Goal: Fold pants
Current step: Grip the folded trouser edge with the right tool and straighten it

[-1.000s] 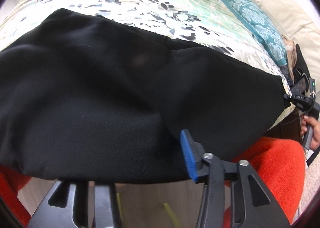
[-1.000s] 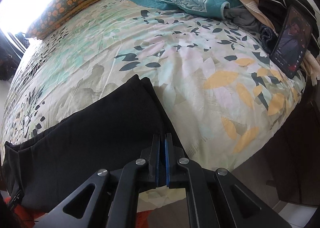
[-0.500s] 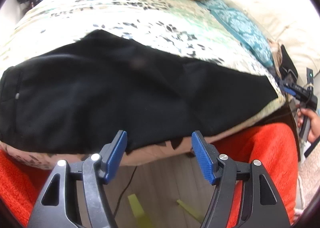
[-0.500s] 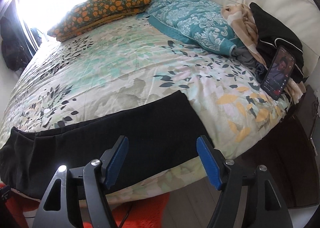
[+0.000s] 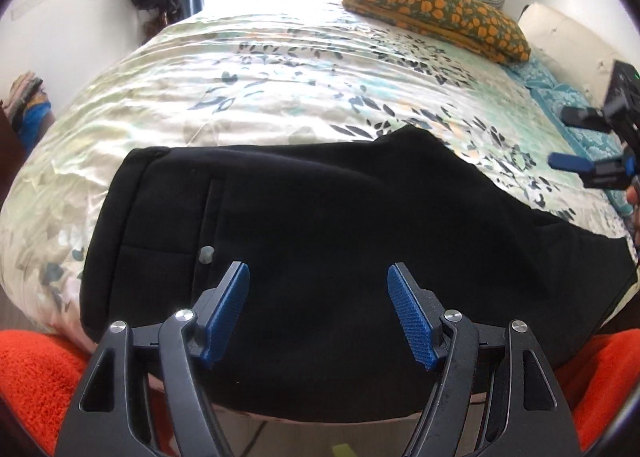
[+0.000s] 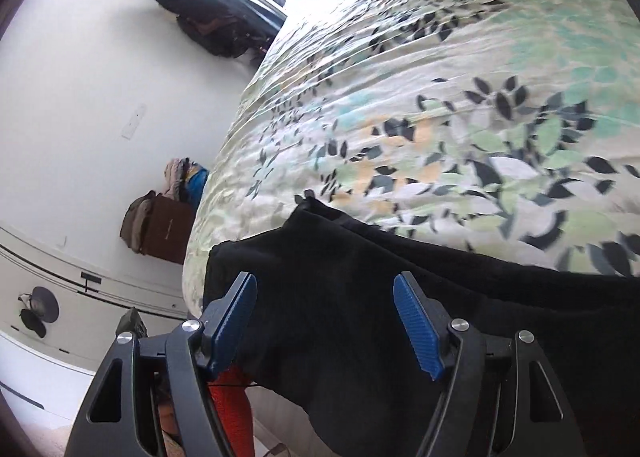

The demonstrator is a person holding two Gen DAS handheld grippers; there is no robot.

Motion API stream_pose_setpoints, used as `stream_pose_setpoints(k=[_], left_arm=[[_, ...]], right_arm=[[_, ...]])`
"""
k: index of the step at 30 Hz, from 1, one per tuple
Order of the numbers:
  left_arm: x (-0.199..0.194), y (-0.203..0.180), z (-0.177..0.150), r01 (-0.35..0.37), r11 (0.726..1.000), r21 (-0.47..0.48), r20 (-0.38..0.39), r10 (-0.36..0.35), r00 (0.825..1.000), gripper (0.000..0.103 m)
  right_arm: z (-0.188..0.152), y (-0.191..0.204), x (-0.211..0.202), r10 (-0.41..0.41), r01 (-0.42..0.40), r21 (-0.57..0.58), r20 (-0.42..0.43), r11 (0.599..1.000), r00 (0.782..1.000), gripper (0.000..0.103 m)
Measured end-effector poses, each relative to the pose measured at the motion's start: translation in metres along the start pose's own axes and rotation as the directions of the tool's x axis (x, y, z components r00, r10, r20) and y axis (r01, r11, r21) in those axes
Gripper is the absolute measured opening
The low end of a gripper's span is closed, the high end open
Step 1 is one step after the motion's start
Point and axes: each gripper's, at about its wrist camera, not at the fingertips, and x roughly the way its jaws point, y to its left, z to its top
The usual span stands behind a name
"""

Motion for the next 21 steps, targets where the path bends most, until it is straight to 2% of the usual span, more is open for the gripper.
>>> stream_pose_setpoints(k=[2,5,8,9,10,11,13,17,18,19,20,21], left_arm=[[0.003,0.008,-0.002,-0.001,1.000,-0.010,-0.008,0.001,1.000,0.074],[0.010,0.016,0.004,-0.007,0.999,-0.038,-0.009,0.006,1.000,0.074],[0.018,0.029,0.005,0.004,0.997,-0.081,-0.027,-0.006,1.000,0.074],[0.020,0.032,0.005,0.013,0.996,-0.089,-0.031,-0.015,0.999,0.074],[0.021,0.032,0.005,0.013,0.996,-0.087,-0.031,-0.016,0.999,0.074],[0.021,0.029,0.006,0.005,0.997,-0.076,-0.031,-0.007,0.999,0.074],[0.023,0.023,0.006,-0.012,0.999,-0.043,-0.032,0.010,0.999,0.074],[0.026,0.017,0.008,-0.051,0.999,0.000,-0.035,0.051,0.998,0.074],[0.026,0.018,0.009,-0.048,0.999,-0.006,-0.036,0.047,0.998,0.074],[0.025,0.020,0.009,-0.042,0.999,-0.016,-0.036,0.042,0.998,0.074],[0.023,0.022,0.009,-0.040,0.999,-0.024,-0.030,0.039,0.999,0.074],[0.020,0.023,0.009,-0.045,0.999,-0.028,-0.021,0.045,0.999,0.074]], right_arm=[[0.022,0.014,0.054,0.049,-0.049,0.002,-0.100,0.999,0.994,0.071],[0.048,0.034,0.114,-0.025,0.011,-0.076,-0.186,0.997,0.982,0.068],[0.063,0.043,0.160,-0.109,0.057,-0.175,-0.302,0.983,0.947,0.057],[0.065,0.043,0.173,-0.119,0.053,-0.192,-0.355,0.980,0.927,0.043],[0.066,0.044,0.185,-0.145,0.055,-0.229,-0.400,0.972,0.905,0.014],[0.065,0.049,0.197,-0.201,0.077,-0.291,-0.423,0.953,0.884,0.005],[0.069,0.060,0.212,-0.268,0.101,-0.376,-0.424,0.921,0.865,0.004],[0.076,0.067,0.235,-0.382,0.190,-0.484,-0.337,0.854,0.861,0.005],[0.074,0.067,0.236,-0.388,0.191,-0.497,-0.329,0.846,0.861,0.010],[0.073,0.064,0.230,-0.367,0.181,-0.485,-0.323,0.856,0.872,0.026],[0.075,0.059,0.217,-0.342,0.176,-0.456,-0.310,0.872,0.887,0.037],[0.078,0.052,0.197,-0.308,0.173,-0.418,-0.280,0.892,0.909,0.056]])
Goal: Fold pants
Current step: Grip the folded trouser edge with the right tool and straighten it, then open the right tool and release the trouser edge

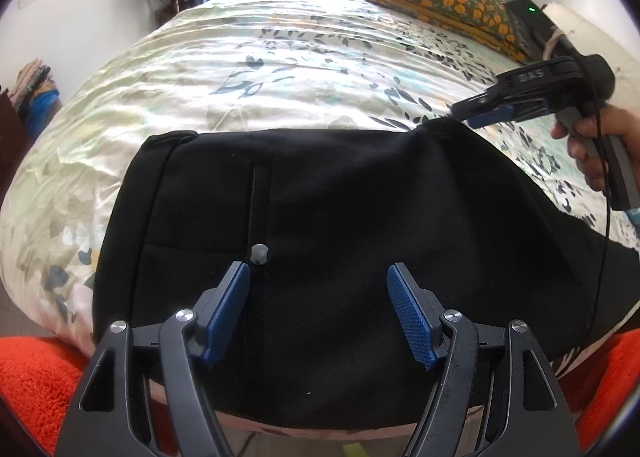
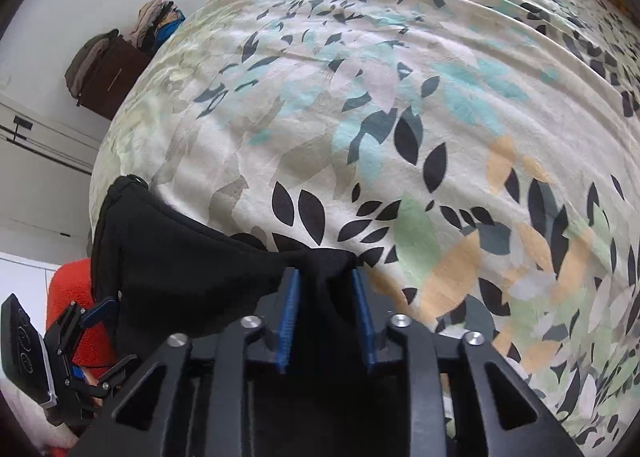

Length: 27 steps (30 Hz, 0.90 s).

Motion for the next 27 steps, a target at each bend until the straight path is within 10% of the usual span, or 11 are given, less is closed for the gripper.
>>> stream_pose_setpoints(k=[6,11,17,21,27], left_arm=[[-0.008,-0.010,0.001,-0.021,0.997,0.076,0.038,0.018,0.999,0.074],[0.004,-0.009,-0.001,-0.103,0.991,0.085,-0.008,0.104,0.995,0.073],[-0.012,-0.020,0.001,-0.105,0.991,0.081,0.040,0.102,0.994,0.073],[-0.020,-0.054,0.000,-0.075,0.987,0.140,0.054,0.068,0.996,0.073],[-0.030,-0.098,-0.007,-0.058,0.971,0.232,0.068,0.043,0.997,0.074]], right_arm=[[-0.105,-0.079,-0.141,-0.115,0.040,0.249,0.295,0.968,0.949,0.073],[-0.266,-0.124,-0.187,-0.306,0.162,0.444,0.276,0.881,0.911,0.073],[-0.413,-0.166,-0.217,-0.431,0.091,0.707,0.320,0.701,0.844,0.073],[-0.460,-0.190,-0.235,-0.444,-0.039,0.794,0.379,0.607,0.812,0.073],[-0.481,-0.214,-0.254,-0.460,-0.071,0.811,0.399,0.581,0.793,0.075]])
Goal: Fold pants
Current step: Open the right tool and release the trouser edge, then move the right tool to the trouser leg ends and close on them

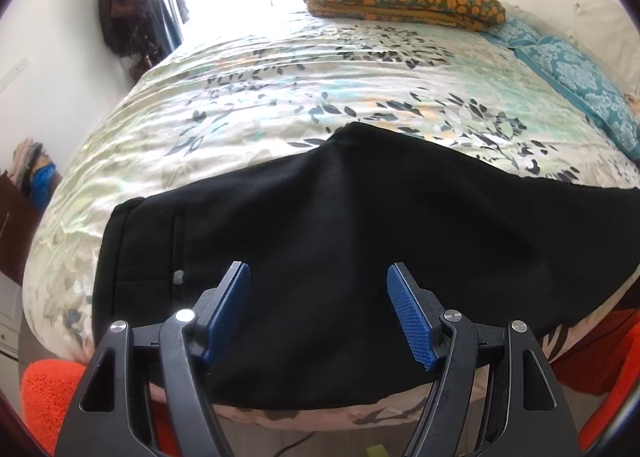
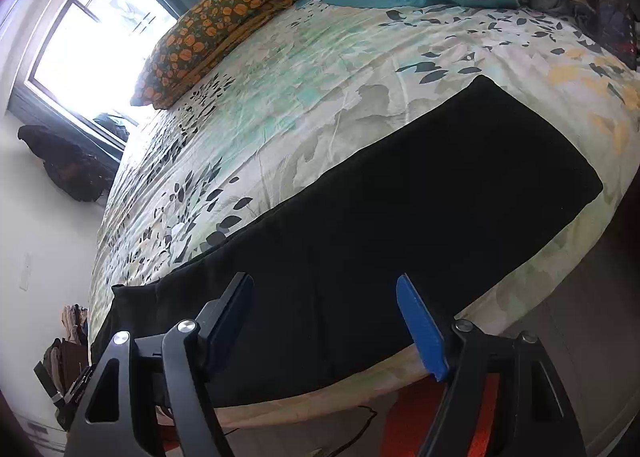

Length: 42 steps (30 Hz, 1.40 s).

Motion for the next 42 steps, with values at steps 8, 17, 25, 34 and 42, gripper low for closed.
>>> stream_pose_setpoints(k=[8,17,25,34,42], left_arm=[[-0.006,-0.025,0.002,0.039,0.998,0.046,0.001,-0.039,0.999,0.074],[-0.002,-0.053,-0.002,0.086,0.992,0.097,-0.028,-0.084,0.996,0.074],[-0.007,-0.042,0.001,0.072,0.995,0.075,-0.016,-0.071,0.997,0.074],[0.006,-0.045,-0.003,0.079,0.996,0.044,-0.070,-0.076,0.995,0.074],[0.003,-0.055,0.002,0.068,0.995,0.073,-0.065,-0.063,0.996,0.074]], right_arm=[[-0.012,-0.006,-0.005,0.021,-0.023,0.025,0.067,0.999,0.998,0.076],[-0.015,-0.008,-0.015,0.027,-0.030,0.019,0.128,0.999,0.991,0.078],[0.050,-0.075,-0.071,0.082,-0.108,0.092,0.250,0.990,0.965,0.081],[0.111,-0.161,-0.039,0.017,-0.016,0.095,-0.007,0.995,1.000,0.081],[0.109,-0.106,0.007,-0.143,0.130,-0.209,-0.050,0.969,0.988,0.081]])
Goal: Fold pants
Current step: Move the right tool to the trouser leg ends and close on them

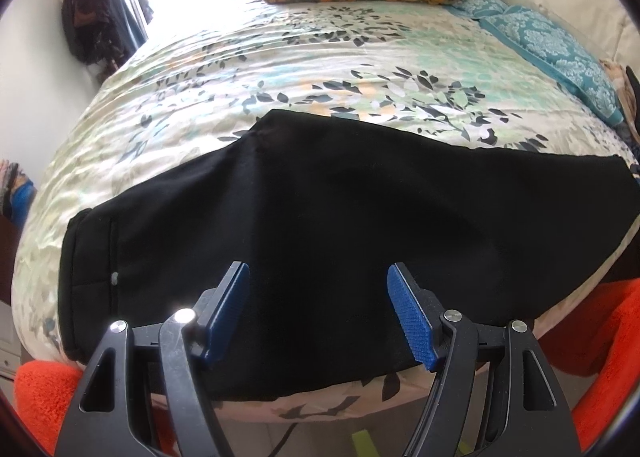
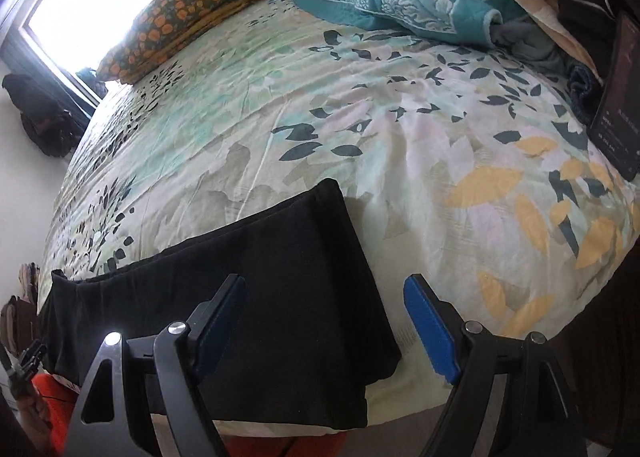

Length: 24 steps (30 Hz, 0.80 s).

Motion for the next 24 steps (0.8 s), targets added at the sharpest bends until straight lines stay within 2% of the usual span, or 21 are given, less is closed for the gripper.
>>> stream_pose_setpoints(k=[3,7,11,16,20,22,24], left_arm=[[0.001,0.002,0.000,-0.004,1.000,-0.006,-0.002,0.004,1.000,0.074],[0.007,0.005,-0.001,0.020,0.999,-0.040,-0.027,-0.021,0.999,0.074],[0.006,0.005,0.000,0.027,0.999,-0.046,-0.021,-0.028,0.999,0.074],[0.004,0.008,0.000,0.022,0.998,-0.054,-0.015,-0.023,1.000,0.074],[0.006,0.014,-0.001,0.017,0.997,-0.072,-0.027,-0.019,0.999,0.074],[0.006,0.015,-0.001,0.018,0.997,-0.077,-0.024,-0.020,1.000,0.074],[0.006,0.014,-0.001,0.017,0.997,-0.074,-0.023,-0.019,1.000,0.074]], right_arm=[[-0.001,0.012,-0.003,0.046,-0.046,-0.037,0.001,0.998,0.999,0.081],[-0.001,0.021,-0.008,0.030,-0.030,-0.069,-0.002,0.997,1.000,0.081],[0.001,0.016,-0.012,-0.005,0.005,-0.072,-0.002,0.997,1.000,0.080],[-0.001,0.007,-0.013,0.001,-0.001,-0.040,-0.015,0.999,1.000,0.077],[0.002,0.001,-0.019,-0.017,0.017,-0.025,0.018,1.000,1.000,0.075],[0.006,-0.006,-0.021,-0.025,0.024,0.019,0.036,1.000,0.999,0.073],[0.009,-0.006,-0.019,-0.011,0.011,0.021,0.026,1.000,1.000,0.070]])
